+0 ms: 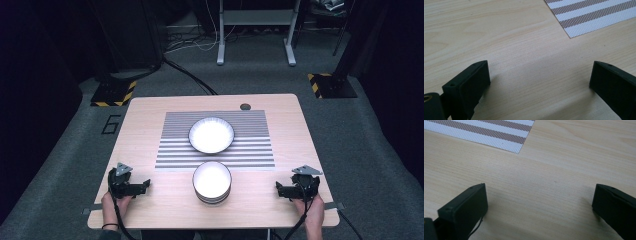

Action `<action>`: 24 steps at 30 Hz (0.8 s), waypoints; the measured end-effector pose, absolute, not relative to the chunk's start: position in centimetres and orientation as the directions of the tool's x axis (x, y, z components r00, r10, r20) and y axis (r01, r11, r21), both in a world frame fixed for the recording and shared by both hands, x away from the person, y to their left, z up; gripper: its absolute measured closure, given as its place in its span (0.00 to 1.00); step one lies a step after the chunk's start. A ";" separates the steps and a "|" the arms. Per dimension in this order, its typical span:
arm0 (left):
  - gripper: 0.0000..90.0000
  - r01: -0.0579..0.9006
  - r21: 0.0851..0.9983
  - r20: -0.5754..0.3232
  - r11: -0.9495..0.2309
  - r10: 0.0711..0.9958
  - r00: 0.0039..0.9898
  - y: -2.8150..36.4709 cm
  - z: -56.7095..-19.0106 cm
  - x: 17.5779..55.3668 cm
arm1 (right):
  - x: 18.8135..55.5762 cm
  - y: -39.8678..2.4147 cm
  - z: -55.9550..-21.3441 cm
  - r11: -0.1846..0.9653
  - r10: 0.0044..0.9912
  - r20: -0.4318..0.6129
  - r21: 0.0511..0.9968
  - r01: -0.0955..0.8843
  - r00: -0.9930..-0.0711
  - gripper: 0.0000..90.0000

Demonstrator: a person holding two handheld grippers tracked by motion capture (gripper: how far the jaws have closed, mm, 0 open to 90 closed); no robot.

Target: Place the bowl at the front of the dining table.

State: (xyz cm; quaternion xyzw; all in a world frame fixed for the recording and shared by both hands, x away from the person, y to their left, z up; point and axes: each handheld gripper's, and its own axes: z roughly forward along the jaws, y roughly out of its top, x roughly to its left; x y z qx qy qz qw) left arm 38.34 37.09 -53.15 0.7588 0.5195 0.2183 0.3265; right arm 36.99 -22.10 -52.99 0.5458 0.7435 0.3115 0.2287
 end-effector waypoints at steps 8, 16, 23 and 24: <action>0.03 0.646 0.723 -0.009 -0.246 0.931 0.364 37.1 -53.1 38.3 | 37.0 -22.1 -53.0 0.208 0.955 -0.001 0.713 0.669 -0.296 0.00; 0.03 0.646 0.723 -0.008 -0.246 0.931 0.364 37.1 -53.1 38.3 | 37.0 -22.1 -53.0 0.208 0.955 -0.001 0.714 0.668 -0.297 0.00; 0.03 0.646 0.722 -0.008 -0.246 0.932 0.363 37.1 -53.1 38.4 | 37.0 -22.1 -53.0 0.210 0.955 -0.002 0.715 0.667 -0.298 0.00; 0.03 0.647 0.722 -0.008 -0.244 0.932 0.361 37.1 -53.1 38.4 | 37.0 -22.1 -53.0 0.210 0.954 -0.002 0.715 0.667 -0.298 0.00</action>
